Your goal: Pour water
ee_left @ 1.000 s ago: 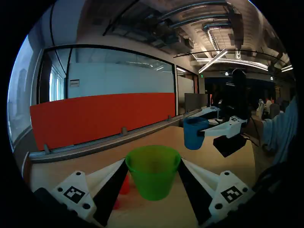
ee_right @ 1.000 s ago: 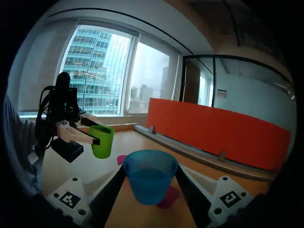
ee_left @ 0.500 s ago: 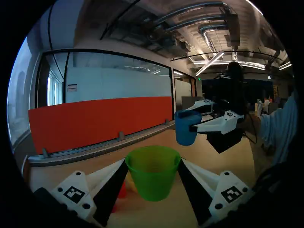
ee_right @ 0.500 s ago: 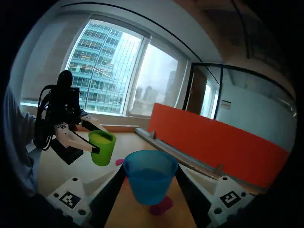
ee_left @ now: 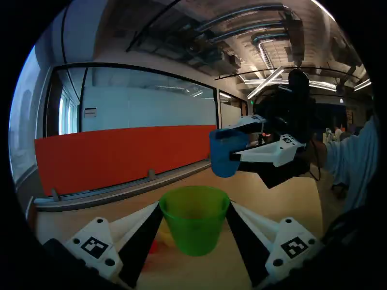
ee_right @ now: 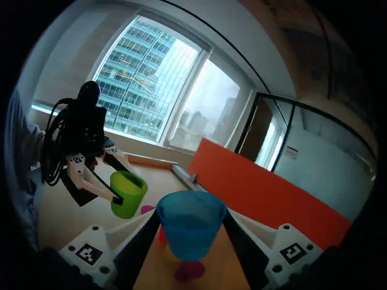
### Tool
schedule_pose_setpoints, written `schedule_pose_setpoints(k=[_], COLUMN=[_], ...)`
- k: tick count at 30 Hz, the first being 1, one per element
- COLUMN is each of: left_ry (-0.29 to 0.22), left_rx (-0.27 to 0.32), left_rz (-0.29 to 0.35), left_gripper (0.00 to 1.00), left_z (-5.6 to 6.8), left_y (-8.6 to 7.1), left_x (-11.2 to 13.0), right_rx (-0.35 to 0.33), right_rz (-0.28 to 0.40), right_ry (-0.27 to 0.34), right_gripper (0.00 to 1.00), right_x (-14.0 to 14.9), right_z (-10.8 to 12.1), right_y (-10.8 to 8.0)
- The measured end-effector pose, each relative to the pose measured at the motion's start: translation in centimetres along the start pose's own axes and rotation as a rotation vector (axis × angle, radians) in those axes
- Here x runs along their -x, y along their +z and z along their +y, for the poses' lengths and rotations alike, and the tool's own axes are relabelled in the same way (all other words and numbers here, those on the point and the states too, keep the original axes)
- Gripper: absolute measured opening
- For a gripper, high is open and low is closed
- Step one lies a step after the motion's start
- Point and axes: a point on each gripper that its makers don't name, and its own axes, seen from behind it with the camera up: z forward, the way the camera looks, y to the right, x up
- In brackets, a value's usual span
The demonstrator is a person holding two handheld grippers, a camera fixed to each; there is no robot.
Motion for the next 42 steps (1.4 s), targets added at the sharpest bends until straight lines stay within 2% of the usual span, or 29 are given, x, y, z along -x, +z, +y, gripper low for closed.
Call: schedule_pose_setpoints(k=[21,42], left_ry=[-0.005,-0.001], left_rx=[0.023,0.037], left_rz=[-0.005,0.008], left_gripper=[0.88,0.88], left_z=[1.1,1.9], left_y=[0.6,0.8], left_x=[0.3,-0.2], right_rx=[0.023,0.021], right_rz=[0.034,0.041], right_ry=[-0.231,-0.464], right_gripper=[0.91,0.91], right_x=[-4.4,-7.4], right_z=[2.8,3.7], right_y=[1.3,3.2])
